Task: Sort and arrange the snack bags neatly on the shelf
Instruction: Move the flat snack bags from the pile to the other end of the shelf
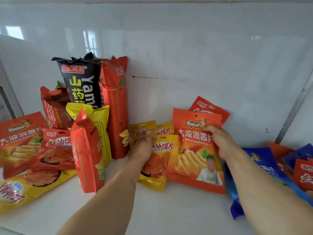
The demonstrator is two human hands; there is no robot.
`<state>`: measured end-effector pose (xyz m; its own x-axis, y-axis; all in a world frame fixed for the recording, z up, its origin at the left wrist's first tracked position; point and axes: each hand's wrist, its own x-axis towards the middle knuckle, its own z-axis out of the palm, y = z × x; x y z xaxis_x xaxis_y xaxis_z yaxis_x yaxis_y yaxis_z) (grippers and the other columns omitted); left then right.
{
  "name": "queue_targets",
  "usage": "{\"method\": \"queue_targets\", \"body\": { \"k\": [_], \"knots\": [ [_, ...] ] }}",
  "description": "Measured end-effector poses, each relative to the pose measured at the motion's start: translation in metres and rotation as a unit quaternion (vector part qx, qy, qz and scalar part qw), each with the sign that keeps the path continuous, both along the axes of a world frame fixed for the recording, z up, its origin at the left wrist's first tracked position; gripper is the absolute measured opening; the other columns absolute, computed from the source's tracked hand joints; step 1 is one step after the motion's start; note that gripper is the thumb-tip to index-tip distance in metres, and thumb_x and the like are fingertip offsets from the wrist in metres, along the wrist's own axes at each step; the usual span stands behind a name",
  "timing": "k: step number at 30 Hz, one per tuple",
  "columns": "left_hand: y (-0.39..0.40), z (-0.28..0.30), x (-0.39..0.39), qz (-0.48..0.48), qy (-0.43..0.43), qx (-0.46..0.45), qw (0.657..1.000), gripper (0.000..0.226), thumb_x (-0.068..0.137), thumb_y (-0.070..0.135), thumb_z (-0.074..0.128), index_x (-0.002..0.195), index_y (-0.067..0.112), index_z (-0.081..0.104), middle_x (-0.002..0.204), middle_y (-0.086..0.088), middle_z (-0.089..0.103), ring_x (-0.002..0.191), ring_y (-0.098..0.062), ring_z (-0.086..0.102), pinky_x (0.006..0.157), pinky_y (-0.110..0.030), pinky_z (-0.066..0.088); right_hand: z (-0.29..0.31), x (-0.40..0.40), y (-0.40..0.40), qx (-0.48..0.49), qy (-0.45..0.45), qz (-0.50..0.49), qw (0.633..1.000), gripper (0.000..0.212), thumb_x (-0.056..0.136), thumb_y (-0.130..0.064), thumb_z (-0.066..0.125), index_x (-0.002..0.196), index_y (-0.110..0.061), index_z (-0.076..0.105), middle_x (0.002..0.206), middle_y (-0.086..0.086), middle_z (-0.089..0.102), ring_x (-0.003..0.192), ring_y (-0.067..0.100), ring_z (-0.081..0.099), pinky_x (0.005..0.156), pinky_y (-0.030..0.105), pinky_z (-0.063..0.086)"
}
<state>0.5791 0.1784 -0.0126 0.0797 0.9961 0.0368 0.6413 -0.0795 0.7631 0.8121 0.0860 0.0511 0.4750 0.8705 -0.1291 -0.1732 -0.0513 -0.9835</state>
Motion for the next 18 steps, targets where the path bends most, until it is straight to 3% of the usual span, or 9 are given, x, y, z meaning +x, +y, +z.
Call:
{"method": "queue_targets", "body": {
  "k": [4, 9, 14, 18],
  "knots": [
    [-0.002, -0.005, 0.002, 0.034, 0.032, 0.003, 0.999, 0.066, 0.106, 0.049, 0.009, 0.142, 0.015, 0.052, 0.153, -0.014, 0.043, 0.145, -0.035, 0.029, 0.119, -0.045, 0.022, 0.005, 0.005, -0.001, 0.020, 0.047, -0.004, 0.999, 0.027, 0.083, -0.026, 0.067, 0.103, -0.008, 0.065, 0.076, 0.012, 0.075, 0.061, 0.024, 0.071, 0.062, 0.035, 0.058],
    [-0.006, 0.001, 0.006, 0.088, -0.038, -0.017, 0.995, 0.067, 0.107, 0.048, 0.011, 0.145, 0.005, 0.047, 0.154, -0.019, 0.039, 0.140, -0.039, 0.038, 0.115, -0.044, 0.029, -0.004, -0.012, -0.001, -0.016, 0.103, 0.048, 0.993, 0.023, 0.086, -0.025, 0.060, 0.095, -0.005, 0.066, 0.071, 0.013, 0.072, 0.054, 0.023, 0.068, 0.055, 0.030, 0.057],
    [-0.003, 0.003, 0.005, 0.098, -0.078, 0.005, 0.992, 0.069, 0.109, 0.042, 0.012, 0.140, -0.009, 0.046, 0.159, -0.022, 0.031, 0.144, -0.036, 0.034, 0.114, -0.038, 0.029, -0.039, -0.043, 0.001, -0.091, -0.016, 0.068, 0.993, 0.017, 0.082, -0.013, 0.069, 0.097, -0.005, 0.069, 0.081, 0.016, 0.075, 0.063, 0.026, 0.071, 0.058, 0.034, 0.059],
    [-0.001, 0.003, 0.002, 0.091, -0.055, 0.008, 0.994, 0.056, 0.111, 0.027, 0.015, 0.141, -0.010, 0.045, 0.145, -0.028, 0.046, 0.142, -0.040, 0.034, 0.113, -0.042, 0.031, -0.047, -0.041, 0.003, -0.083, -0.051, 0.057, 0.994, 0.022, 0.083, -0.013, 0.070, 0.104, -0.008, 0.068, 0.087, 0.014, 0.076, 0.078, 0.030, 0.074, 0.064, 0.037, 0.060]
  ]
}}
